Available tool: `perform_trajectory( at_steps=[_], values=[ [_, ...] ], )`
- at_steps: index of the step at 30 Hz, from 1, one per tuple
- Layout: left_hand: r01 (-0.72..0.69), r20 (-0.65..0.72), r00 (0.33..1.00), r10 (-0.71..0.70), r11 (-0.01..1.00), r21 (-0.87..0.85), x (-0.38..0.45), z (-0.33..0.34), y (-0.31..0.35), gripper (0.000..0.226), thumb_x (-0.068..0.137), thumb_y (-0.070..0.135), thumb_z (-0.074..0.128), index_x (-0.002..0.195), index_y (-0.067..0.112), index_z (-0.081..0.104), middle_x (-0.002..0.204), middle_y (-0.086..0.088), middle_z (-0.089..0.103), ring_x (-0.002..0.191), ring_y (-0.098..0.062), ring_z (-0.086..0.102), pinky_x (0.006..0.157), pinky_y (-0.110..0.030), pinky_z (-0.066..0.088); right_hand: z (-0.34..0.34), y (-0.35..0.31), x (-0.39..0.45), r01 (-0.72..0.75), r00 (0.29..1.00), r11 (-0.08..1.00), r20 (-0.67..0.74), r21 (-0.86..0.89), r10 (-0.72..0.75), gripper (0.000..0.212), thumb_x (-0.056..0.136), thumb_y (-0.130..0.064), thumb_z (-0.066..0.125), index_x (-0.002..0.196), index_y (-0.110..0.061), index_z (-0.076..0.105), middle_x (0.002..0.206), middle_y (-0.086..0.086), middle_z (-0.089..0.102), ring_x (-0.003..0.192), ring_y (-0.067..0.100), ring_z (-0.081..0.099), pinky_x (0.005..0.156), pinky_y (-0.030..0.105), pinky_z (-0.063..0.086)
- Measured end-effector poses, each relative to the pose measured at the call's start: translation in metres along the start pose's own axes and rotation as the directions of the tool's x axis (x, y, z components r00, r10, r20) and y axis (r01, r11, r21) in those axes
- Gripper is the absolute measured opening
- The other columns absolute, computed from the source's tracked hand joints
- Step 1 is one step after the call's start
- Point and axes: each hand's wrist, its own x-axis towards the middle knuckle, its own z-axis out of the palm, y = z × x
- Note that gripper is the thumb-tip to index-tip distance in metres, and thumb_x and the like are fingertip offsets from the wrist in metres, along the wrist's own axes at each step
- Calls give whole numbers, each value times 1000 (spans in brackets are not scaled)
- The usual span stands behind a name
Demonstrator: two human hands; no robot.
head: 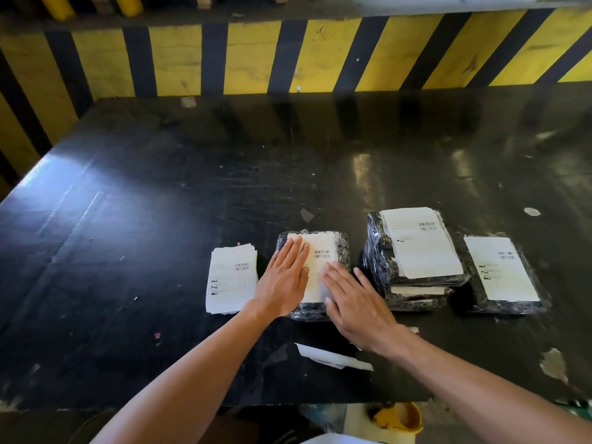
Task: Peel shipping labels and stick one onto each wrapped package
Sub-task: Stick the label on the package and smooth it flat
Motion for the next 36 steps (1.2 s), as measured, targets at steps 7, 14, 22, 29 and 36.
perform_trajectory(
  at_steps=[7,14,22,29,36],
  values=[
    [-1,2,1000,1,1000,2,-1,1,0,55,107,36,20,158,18,7,162,4,-9,152,-14,-11,125,-34,-1,17,5,-22,75,997,994,33,-76,-72,60,101,-38,26,157,-16,15,165,0,9,152,11,3,122,48,13],
    [7,-2,1000,-7,1000,-1,-1,2,0,55,107,36,20,158,18,7,164,2,-7,152,-14,-12,125,-34,-2,12,13,-34,102,995,992,18,-70,-101,58,102,-38,30,155,-18,24,163,-2,19,152,11,9,121,52,18],
    [5,14,1000,-5,1000,-17,-1,0,-1,55,107,36,19,158,18,6,165,1,-5,151,-13,-13,124,-31,-6,19,16,-42,160,986,977,71,-143,-151,64,101,-42,32,157,-16,15,165,0,10,153,16,3,121,52,12],
    [40,27,999,-40,999,14,3,-13,2,57,105,37,31,157,21,18,166,-1,11,154,-20,5,125,-40,10,8,23,-37,148,989,989,-31,18,-147,52,100,-32,39,151,-19,37,157,-4,36,148,9,24,121,44,22],
    [-68,139,989,49,988,141,16,-20,-2,58,106,40,19,159,22,3,166,2,-9,152,-16,-10,125,-44,5,6,20,-7,41,993,999,111,-24,-38,64,103,-48,21,156,-25,-4,164,-8,-9,150,8,-13,124,44,5]
  ],
)
